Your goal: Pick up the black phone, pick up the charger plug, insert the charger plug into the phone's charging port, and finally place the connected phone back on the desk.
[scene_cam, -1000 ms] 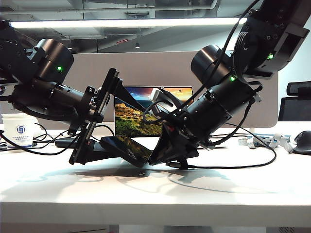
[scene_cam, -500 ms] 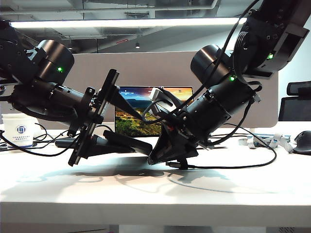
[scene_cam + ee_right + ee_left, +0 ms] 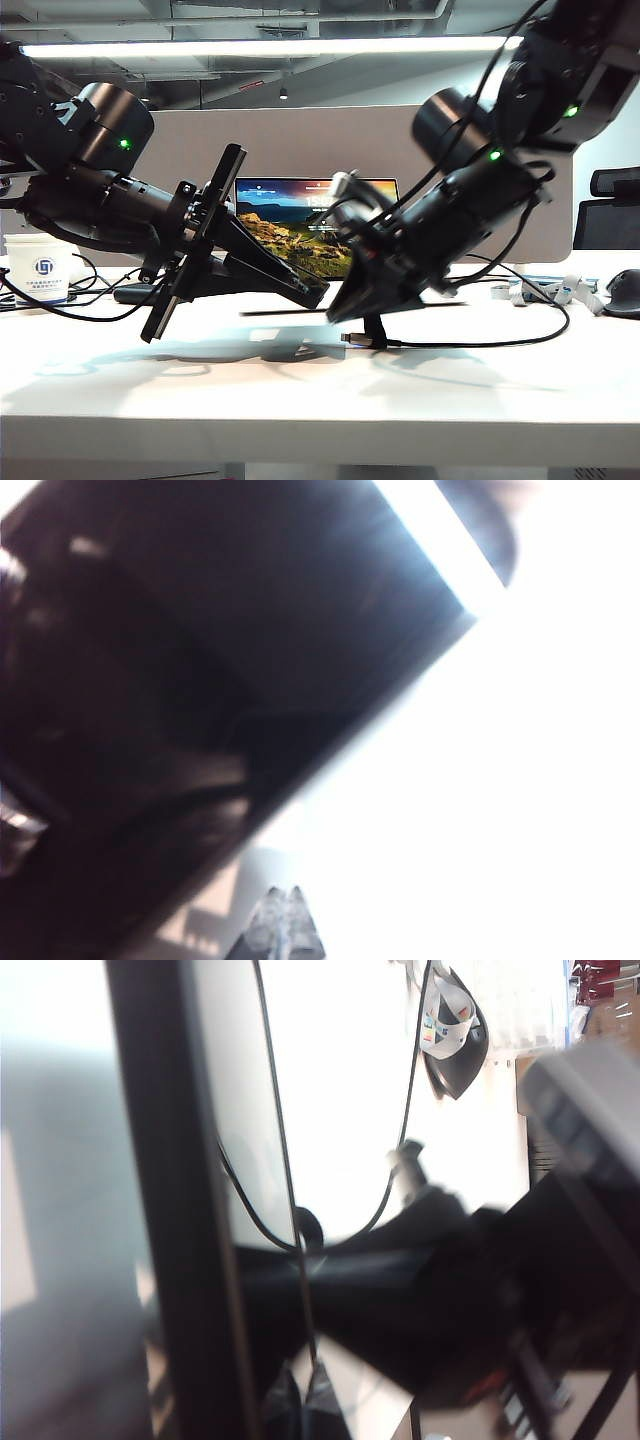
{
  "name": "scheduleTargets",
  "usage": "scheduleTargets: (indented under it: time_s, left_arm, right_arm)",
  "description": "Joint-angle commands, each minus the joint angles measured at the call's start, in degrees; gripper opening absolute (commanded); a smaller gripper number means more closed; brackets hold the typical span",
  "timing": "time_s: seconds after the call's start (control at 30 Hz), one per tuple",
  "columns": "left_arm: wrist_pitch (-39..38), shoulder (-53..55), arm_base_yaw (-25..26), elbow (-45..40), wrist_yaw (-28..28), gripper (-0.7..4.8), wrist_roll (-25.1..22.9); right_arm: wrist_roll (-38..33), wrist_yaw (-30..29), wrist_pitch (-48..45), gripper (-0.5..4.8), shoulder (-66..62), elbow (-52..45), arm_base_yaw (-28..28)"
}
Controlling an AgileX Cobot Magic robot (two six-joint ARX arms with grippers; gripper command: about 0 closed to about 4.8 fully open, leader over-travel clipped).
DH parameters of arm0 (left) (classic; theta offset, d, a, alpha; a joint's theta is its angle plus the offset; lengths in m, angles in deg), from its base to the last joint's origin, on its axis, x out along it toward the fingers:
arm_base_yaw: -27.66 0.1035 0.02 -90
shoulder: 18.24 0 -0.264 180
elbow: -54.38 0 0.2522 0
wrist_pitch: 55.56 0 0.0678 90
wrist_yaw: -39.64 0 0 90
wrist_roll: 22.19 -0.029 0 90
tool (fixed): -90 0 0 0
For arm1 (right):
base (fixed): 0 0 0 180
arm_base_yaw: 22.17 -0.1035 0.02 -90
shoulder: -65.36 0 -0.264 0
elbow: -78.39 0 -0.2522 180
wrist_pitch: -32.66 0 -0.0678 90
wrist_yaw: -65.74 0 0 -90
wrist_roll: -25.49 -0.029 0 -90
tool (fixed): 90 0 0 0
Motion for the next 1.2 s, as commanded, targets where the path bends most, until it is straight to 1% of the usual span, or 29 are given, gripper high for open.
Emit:
scheduleTargets:
  time_s: [0.03,0.07,0.1,0.13,0.17,0.2,0.23,0.27,0.3,0.33,0.37,0.4,0.47,0.53,0.63,0.7,0.73,0.77,0.8,0.87,0.93,0.97,1.03,1.13,1.2]
  left_arm:
    - [6.99,-0.35,-0.13,0.2,1.49,-0.06,-0.96]
    - [10.6,-0.35,-0.13,0.2,2.49,-0.06,-2.21]
    - [12.61,-0.35,-0.13,0.2,3.04,-0.06,-2.93]
    - [17.84,-0.35,-0.13,0.2,4.13,-0.06,-4.22]
    - [20.24,-0.35,-0.13,0.2,4.59,-0.06,-4.92]
    - [26.18,-0.35,-0.13,0.2,5.35,-0.06,-6.99]
    - [28.76,-0.35,-0.13,0.2,5.35,-0.06,-7.63]
    - [34.18,-0.35,-0.15,0.2,5.29,-0.06,-9.49]
    - [36.65,-0.35,-0.15,0.2,5.29,-0.06,-11.1]
    - [40.26,-0.35,-0.15,0.2,5.29,-0.06,-13.7]
    - [41.48,-0.35,-0.15,0.2,5.31,-0.06,-14.86]
    - [43.28,-0.37,-0.2,0.2,5.35,-0.06,-17.0]
    - [45.75,-0.37,-0.2,0.2,5.79,-0.06,-19.02]
    - [49.05,-0.42,-0.22,0.2,6.38,-0.06,-19.08]
    - [51.47,-1.92,-0.22,0.17,6.67,-0.06,-18.8]
    - [52.5,-4.13,-0.22,0.17,6.43,-0.06,-18.82]
    - [52.5,-5.75,-0.22,0.17,6.51,-0.06,-18.8]
    - [52.5,-6.45,-0.22,0.17,6.82,-0.06,-18.69]
    - [52.59,-7.43,-0.22,0.17,7.78,-0.06,-18.64]
    - [52.59,-8.41,-0.44,0.17,8.79,-0.06,-18.69]
    - [52.63,-8.48,-1.09,0.17,9.03,-0.06,-18.64]
    - [52.72,-8.48,-1.84,0.17,8.98,-0.06,-18.64]
    - [53.27,-8.48,-3.67,0.17,8.94,-0.06,-18.67]
    - [53.48,-8.48,-6.38,0.17,8.92,-0.06,-18.67]
    - [53.53,-8.48,-7.82,0.17,8.92,-0.06,-18.67]
  right_arm:
    - [-0.07,1.92,-1.27,-0.05,3.61,0.24,2.84]
    - [-0.2,1.9,-1.27,-0.05,5.31,0.24,4.15]
    - [-0.24,1.92,-1.25,-0.05,6.05,0.24,4.61]
    - [-0.22,1.88,-1.27,-0.05,7.89,0.24,5.6]
    - [-0.22,1.9,-1.38,-0.05,8.72,0.24,5.99]
    - [-0.22,1.9,-1.9,-0.05,10.75,0.22,6.56]
    - [-0.24,1.86,-2.21,-0.05,11.72,0.22,6.84]
    - [-0.22,1.86,-2.82,-0.05,13.99,0.2,7.32]
    - [-0.22,1.81,-3.04,-0.05,15.32,0.22,7.54]
    - [-0.2,0.5,-3.63,-0.05,17.44,0.22,7.74]
    - [-0.22,-0.94,-4.24,-0.05,18.71,0.22,8.02]
    - [-0.22,-3.04,-5.05,-0.05,20.65,0.22,8.35]
    - [-0.22,-5.86,-6.45,-0.05,23.45,0.2,8.35]
    - [-0.22,-7.17,-7.1,-0.05,25.9,0.2,8.37]
    - [-0.24,-8.85,-7.26,-0.05,28.72,0.2,8.37]
    - [-0.22,-11.41,-7.3,-0.05,30.51,0.2,8.76]
    - [-0.22,-14.69,-7.37,-0.02,31.63,0.2,8.96]
    - [-0.24,-16.28,-7.76,0.19,31.98,0.2,9.01]
    - [-0.44,-19.34,-8.68,1.26,32.61,0.2,9.14]
    - [-2.12,-21.4,-10.34,2.27,33.29,0.2,9.14]
    - [-3.37,-22.56,-12.28,2.26,33.51,0.2,9.11]
    - [-4.66,-22.45,-14.05,2.25,33.53,0.2,9.11]
    - [-4.98,-22.1,-16.09,2.25,33.51,0.2,9.14]
    - [-5.97,-22.53,-17.31,2.25,33.51,0.2,9.11]
    - [-6.69,-22.84,-17.33,2.12,33.48,0.2,9.11]
